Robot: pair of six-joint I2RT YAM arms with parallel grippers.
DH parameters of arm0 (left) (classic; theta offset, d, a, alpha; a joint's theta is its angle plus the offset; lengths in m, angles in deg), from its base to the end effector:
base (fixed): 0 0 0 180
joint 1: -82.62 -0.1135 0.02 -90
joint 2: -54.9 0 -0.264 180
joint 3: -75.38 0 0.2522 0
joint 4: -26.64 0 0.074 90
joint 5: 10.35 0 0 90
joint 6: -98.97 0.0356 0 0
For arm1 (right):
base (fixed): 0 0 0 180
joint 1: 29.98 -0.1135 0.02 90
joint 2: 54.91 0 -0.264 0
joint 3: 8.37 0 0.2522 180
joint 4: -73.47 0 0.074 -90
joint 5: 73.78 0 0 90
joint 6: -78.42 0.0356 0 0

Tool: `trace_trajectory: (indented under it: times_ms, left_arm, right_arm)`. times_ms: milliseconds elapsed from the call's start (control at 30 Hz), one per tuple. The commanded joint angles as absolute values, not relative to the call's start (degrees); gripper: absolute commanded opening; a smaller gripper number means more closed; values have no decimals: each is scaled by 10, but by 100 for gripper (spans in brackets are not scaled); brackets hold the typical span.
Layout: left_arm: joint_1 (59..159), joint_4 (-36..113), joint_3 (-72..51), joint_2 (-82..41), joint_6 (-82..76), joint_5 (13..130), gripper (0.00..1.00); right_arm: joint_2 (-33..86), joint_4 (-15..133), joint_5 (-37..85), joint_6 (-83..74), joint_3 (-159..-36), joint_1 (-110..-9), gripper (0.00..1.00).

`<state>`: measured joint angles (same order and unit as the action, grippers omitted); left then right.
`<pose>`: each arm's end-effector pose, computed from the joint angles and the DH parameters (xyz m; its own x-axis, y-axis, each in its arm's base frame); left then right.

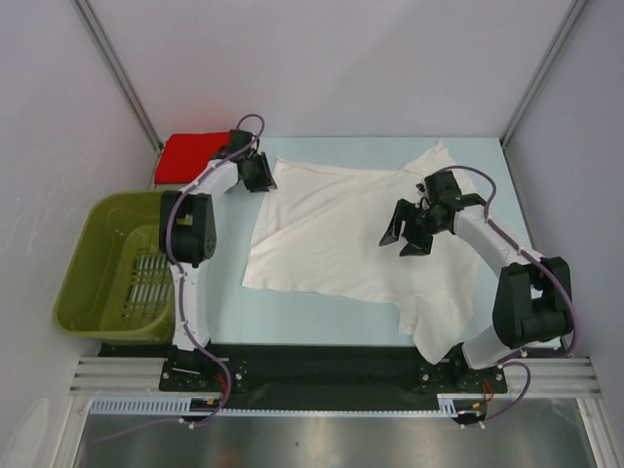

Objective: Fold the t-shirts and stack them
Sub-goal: Flatten the tshirt out

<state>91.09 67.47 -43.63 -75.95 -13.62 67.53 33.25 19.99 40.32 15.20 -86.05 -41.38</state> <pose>0.4989 -0.0818 0.1749 -0.8298 -0.2561 -0.4957 -0.0529 0.9205 -0.3871 0.2974 0.0748 0.2358 -0.9468 0.2287 -0.2266 0.0789 0.8472 0.5253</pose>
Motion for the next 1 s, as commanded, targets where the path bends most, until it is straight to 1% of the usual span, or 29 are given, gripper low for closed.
trace_trajectory:
  times_ms: [0,67,267,333,367,467,533,733,967]
  left_arm:
    - [905,671,-502,-778,-171,686,37]
    - [904,670,-512,-790,-182,685,39]
    - [897,572,-501,-803,-209,673,39]
    - [893,534,-507,-815,-217,672,38]
    - [892,525,-512,-823,-224,671,35]
    - [886,526,-555,-857,-246,666,31]
    - [882,531,-575,-870,-267,652,30]
    - [882,525,-567,-880,-278,633,31]
    - [882,520,-557,-887,-288,616,29]
  right_arm:
    - [306,174,392,139,-881,-406,70]
    - [305,174,391,139,-881,-402,70]
    - [315,173,398,138,-877,-396,70]
    - [321,171,399,137,-878,-397,70]
    - [323,170,400,137,-878,-396,70]
    - [331,165,402,136,-882,-396,70]
    - [331,162,401,131,-883,-397,70]
    - [327,158,399,128,-878,-389,70]
    - [332,162,407,127,-880,-381,70]
